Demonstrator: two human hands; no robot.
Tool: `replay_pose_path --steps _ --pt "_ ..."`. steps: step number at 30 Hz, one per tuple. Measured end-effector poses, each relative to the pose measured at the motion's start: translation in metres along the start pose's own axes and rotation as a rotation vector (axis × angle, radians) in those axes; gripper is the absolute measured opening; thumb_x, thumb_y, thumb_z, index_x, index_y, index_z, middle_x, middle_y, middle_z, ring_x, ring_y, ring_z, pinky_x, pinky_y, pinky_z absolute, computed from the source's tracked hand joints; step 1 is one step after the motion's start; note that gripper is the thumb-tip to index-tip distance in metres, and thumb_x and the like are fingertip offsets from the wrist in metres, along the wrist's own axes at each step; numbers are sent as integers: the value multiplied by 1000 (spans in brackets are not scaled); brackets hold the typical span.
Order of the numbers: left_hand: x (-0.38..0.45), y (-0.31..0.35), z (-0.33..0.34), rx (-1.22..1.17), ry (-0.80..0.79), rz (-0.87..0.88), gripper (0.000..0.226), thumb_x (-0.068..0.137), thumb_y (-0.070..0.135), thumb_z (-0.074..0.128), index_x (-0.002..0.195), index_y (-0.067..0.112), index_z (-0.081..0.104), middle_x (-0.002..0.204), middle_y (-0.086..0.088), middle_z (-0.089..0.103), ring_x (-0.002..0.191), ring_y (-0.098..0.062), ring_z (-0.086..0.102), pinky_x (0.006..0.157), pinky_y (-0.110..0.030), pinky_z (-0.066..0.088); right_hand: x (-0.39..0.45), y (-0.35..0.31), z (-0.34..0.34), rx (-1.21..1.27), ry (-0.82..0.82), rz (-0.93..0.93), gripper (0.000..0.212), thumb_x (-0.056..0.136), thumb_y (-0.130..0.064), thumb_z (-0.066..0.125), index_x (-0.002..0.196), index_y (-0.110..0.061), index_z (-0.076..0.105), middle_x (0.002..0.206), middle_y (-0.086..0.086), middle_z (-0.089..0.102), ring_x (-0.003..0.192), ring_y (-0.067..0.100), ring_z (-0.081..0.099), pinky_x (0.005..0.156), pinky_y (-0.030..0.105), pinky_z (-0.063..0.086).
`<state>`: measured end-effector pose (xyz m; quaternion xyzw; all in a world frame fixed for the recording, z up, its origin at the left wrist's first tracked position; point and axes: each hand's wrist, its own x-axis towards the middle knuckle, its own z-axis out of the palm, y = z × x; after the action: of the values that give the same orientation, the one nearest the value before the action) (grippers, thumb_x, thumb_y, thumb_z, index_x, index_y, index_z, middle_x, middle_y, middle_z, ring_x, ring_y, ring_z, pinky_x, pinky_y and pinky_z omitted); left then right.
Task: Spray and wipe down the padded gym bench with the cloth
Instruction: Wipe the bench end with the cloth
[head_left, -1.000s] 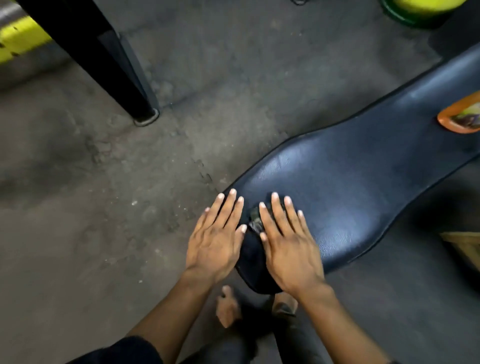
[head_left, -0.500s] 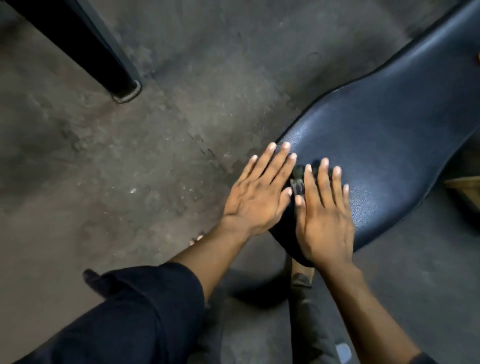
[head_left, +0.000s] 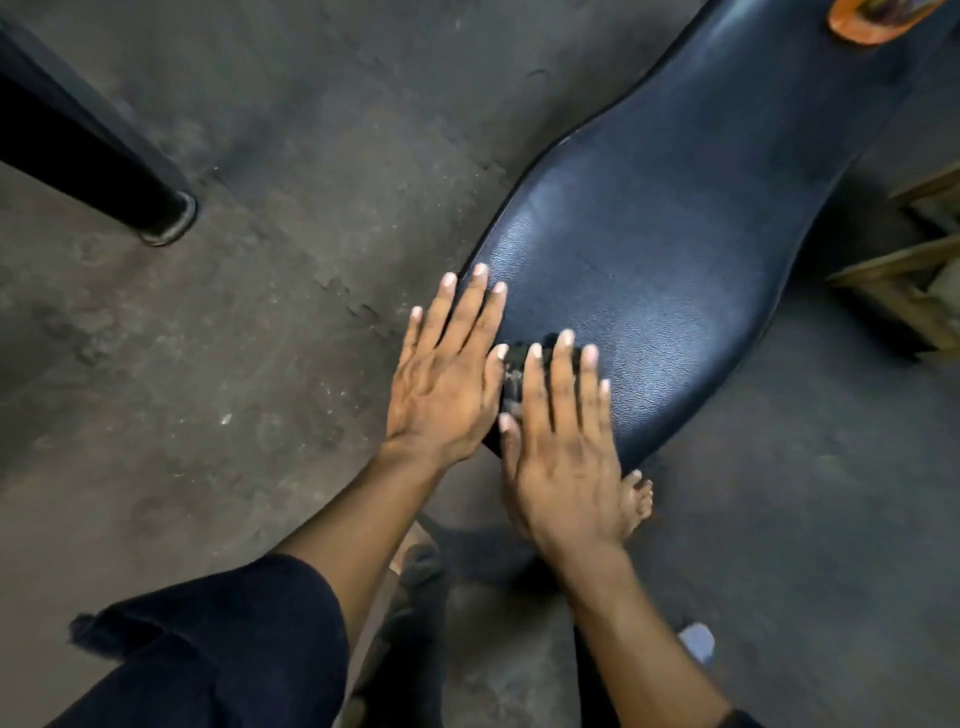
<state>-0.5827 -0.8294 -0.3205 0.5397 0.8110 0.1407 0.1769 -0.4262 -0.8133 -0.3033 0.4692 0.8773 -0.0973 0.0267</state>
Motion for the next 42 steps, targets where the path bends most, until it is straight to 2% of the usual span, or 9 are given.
replay_pose_path --steps 6,12,15,20,28,32,35,39,42 --pt "1 27 3 56 7 -151 63 115 42 29 174 25 16 183 9 1 170 -24 -4 137 -54 7 -38 46 0 7 -10 -27 70 112 -45 41 173 -19 19 181 9 5 168 31 6 133 54 18" --pt "7 67 17 135 38 -285 72 113 45 31 173 8 11 183 -9 -3 170 -25 -4 138 -50 3 48 102 -21 37 33 149 67 111 -46 34 170 -16 26 180 13 11 166 37 12 133 58 18" --pt "18 84 21 128 33 -294 70 114 44 30 174 14 12 183 -3 -3 170 -23 -5 137 -51 -1 80 103 -27 37 -9 64 67 112 -46 30 171 -16 22 181 12 8 167 37 7 134 56 13" --pt "48 126 32 126 -30 -233 70 107 36 23 174 24 11 183 9 -5 169 -19 -12 137 -50 -7 54 133 -28 29 -74 -155 68 112 -43 34 172 -16 18 181 12 5 168 34 4 134 56 18" --pt "69 172 56 171 70 -360 65 113 44 20 174 22 16 183 7 2 170 -24 -5 138 -52 3 130 196 -56 8 -115 -162 69 112 -46 29 173 -17 14 181 10 2 168 33 2 135 55 11" --pt "70 172 62 212 92 -372 63 114 45 21 173 23 19 183 8 6 170 -24 1 137 -53 10 185 196 -66 -1 -137 -209 67 113 -43 27 173 -19 12 182 10 1 168 35 1 135 57 8" --pt "68 170 63 209 75 -375 63 114 44 22 173 24 19 183 8 6 170 -23 0 137 -52 10 177 185 -63 9 -164 -297 65 115 -44 23 173 -20 9 181 9 -5 167 35 -5 134 57 8" --pt "67 171 60 166 69 -378 63 113 42 28 173 24 23 183 10 7 170 -22 -1 137 -53 12 141 207 -59 -42 -203 -451 67 115 -47 26 173 -20 9 182 7 -5 168 30 -3 133 55 18" --pt "74 173 60 147 98 -394 63 112 42 31 172 25 23 182 9 11 170 -22 2 136 -54 13 150 234 -62 -68 -190 -459 69 112 -47 31 173 -22 14 182 4 1 168 28 3 132 57 23"
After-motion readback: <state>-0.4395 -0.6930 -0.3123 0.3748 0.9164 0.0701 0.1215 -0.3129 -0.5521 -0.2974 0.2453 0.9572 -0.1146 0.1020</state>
